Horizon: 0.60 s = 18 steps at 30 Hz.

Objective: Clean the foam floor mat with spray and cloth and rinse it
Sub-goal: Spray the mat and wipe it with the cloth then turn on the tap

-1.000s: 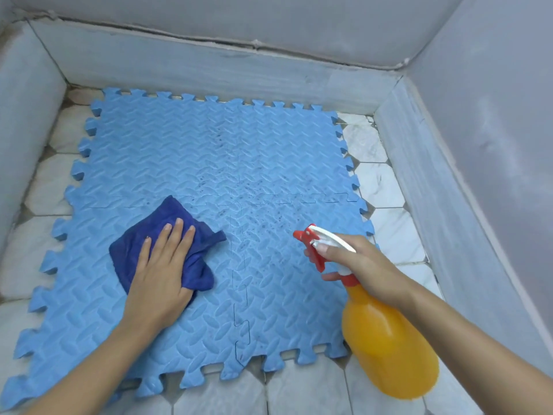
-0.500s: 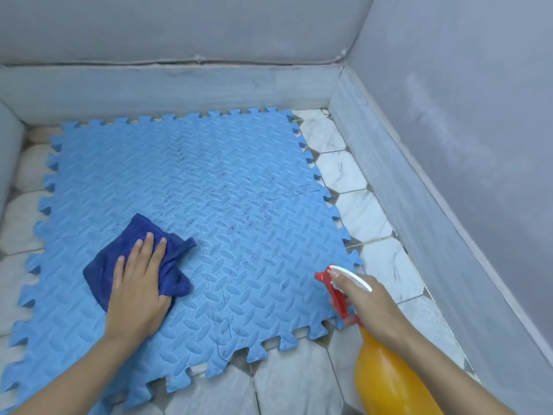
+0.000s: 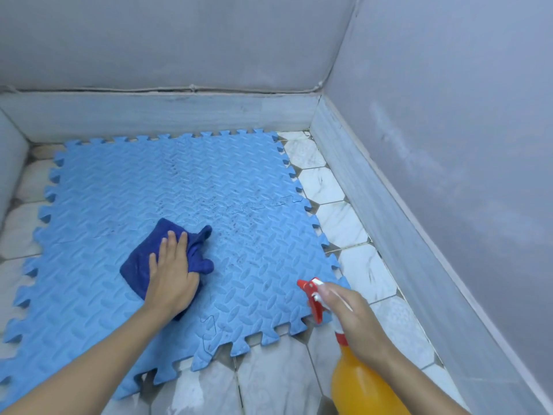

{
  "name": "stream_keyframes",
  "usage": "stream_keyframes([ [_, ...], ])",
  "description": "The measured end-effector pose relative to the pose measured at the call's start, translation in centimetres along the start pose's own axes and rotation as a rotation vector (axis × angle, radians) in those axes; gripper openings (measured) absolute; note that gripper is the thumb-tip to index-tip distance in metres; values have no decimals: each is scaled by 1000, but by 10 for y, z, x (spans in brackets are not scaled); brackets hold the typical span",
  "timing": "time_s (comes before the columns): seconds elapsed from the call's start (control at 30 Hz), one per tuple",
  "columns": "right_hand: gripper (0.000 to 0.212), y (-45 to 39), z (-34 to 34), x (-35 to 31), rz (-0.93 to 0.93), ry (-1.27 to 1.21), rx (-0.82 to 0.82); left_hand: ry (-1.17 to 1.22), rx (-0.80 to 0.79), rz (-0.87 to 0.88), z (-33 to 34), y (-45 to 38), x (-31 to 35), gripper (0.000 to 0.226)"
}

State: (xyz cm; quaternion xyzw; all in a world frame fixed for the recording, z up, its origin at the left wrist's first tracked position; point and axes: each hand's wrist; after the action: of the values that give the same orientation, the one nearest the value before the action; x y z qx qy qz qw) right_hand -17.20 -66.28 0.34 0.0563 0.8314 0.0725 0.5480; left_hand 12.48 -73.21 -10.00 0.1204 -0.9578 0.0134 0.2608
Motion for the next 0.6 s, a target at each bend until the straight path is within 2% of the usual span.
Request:
stream_keyframes([
  [0.1, 41, -4, -6, -4, -53, -27, 196, -78, -117, 121, 10, 8, 11, 76],
  [0.2, 40, -10, -11, -6, -83, -26, 311, -174, -120, 197, 18, 14, 3, 77],
  [0.37, 39, -15, -9, -4, -58, -8, 343, -161, -164, 224, 9, 13, -1, 80],
  [0.5, 55, -20, -4, 0, -14, -4, 280, -168, -144, 242, 11, 13, -4, 80],
  [0.6, 48, -22, -8, 4, 16, 40, 287, -165, -141, 243, 11, 13, -5, 79],
])
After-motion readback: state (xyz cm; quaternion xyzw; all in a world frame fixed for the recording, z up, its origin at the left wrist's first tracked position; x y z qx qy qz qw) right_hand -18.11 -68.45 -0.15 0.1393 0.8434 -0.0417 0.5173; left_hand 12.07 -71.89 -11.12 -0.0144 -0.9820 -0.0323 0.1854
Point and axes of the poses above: each hand's wrist, its own y-axis away from the middle knuckle, its own z-axis out of the palm, x = y × z, and after that the axes turned 8 degrees about x, right-handed
